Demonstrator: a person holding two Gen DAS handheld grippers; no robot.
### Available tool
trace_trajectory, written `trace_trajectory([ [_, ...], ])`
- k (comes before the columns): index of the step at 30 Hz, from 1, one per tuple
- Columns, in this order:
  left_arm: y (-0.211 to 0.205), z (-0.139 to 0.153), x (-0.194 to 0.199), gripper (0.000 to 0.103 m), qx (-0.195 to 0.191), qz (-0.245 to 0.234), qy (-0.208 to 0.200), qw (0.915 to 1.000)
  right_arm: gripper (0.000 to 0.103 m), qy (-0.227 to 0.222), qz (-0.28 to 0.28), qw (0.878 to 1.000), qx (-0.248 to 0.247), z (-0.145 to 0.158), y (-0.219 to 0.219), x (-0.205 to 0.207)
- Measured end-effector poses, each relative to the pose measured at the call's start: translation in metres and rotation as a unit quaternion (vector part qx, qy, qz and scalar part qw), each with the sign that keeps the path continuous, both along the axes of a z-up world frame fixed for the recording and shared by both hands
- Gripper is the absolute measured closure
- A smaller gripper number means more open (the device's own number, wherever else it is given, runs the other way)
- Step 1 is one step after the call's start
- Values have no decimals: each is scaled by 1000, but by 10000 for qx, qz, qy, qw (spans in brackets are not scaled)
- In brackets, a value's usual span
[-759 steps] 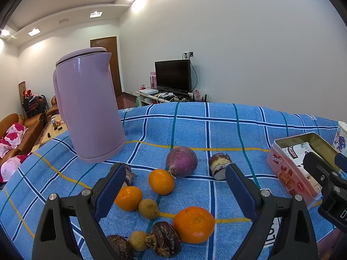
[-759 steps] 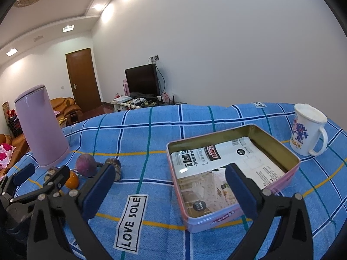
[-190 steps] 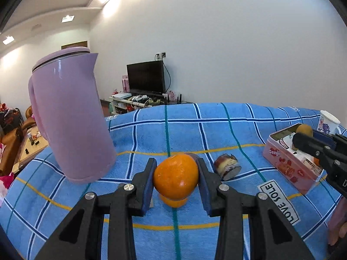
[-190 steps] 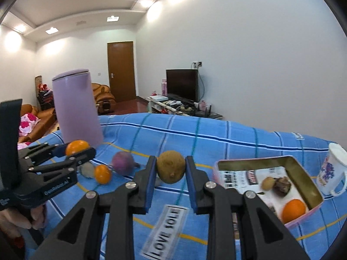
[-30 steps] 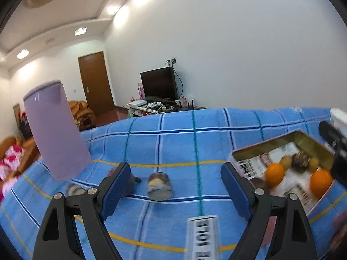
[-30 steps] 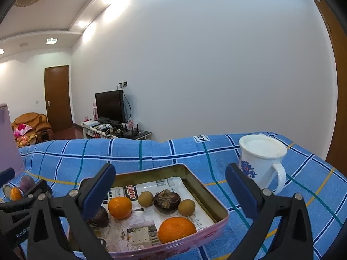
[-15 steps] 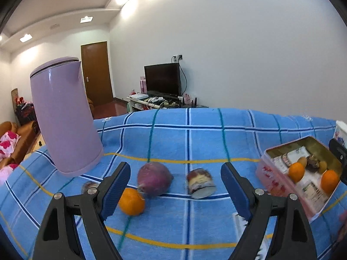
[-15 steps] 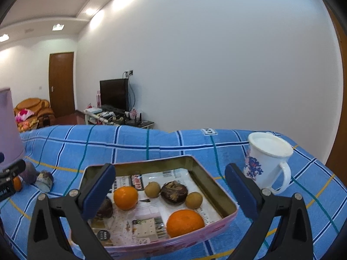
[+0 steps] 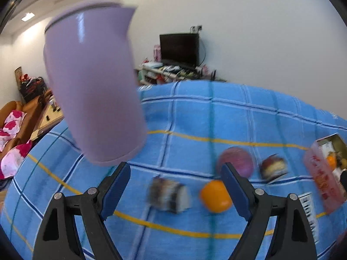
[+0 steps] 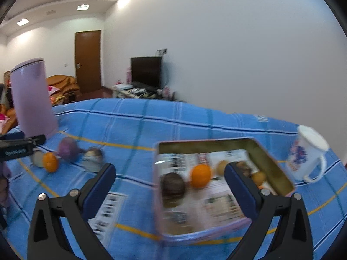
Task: Organize fruits
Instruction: 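Grasp a dark cake roll with the left tool while the right tool grasps a cream cake roll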
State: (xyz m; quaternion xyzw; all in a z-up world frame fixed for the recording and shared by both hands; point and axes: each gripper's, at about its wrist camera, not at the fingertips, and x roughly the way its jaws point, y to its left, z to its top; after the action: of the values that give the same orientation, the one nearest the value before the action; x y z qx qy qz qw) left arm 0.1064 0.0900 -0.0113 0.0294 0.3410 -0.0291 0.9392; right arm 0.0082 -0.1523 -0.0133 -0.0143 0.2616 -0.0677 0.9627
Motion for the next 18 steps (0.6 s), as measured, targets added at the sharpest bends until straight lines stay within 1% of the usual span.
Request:
trace_trajectory([
  [3, 13, -6, 4, 17, -2, -84, 169, 9998, 18, 193, 275, 9991, 258, -2, 20, 12],
  [4, 15, -7, 5, 17, 10, -130, 201, 9997, 21, 329, 371, 9981, 361, -4, 29, 18],
  [6, 16, -13, 8, 17, 81, -230, 329, 9992, 21, 553, 481, 9961, 501, -9, 40, 30],
  [11, 14, -27, 15, 17, 378, -169, 559, 9976, 22, 1018, 539, 9914, 621, -24, 61, 64],
  [13, 12, -33, 17, 17, 412, -229, 688, 9965, 22, 1257, 546, 9882, 689, -31, 67, 80],
  [16, 11, -38, 22, 17, 504, -175, 780, 9955, 22, 1427, 484, 9863, 666, -36, 72, 96],
  [18, 14, -41, 26, 17, 372, -123, 851, 9956, 22, 1551, 458, 9849, 621, -40, 76, 108],
])
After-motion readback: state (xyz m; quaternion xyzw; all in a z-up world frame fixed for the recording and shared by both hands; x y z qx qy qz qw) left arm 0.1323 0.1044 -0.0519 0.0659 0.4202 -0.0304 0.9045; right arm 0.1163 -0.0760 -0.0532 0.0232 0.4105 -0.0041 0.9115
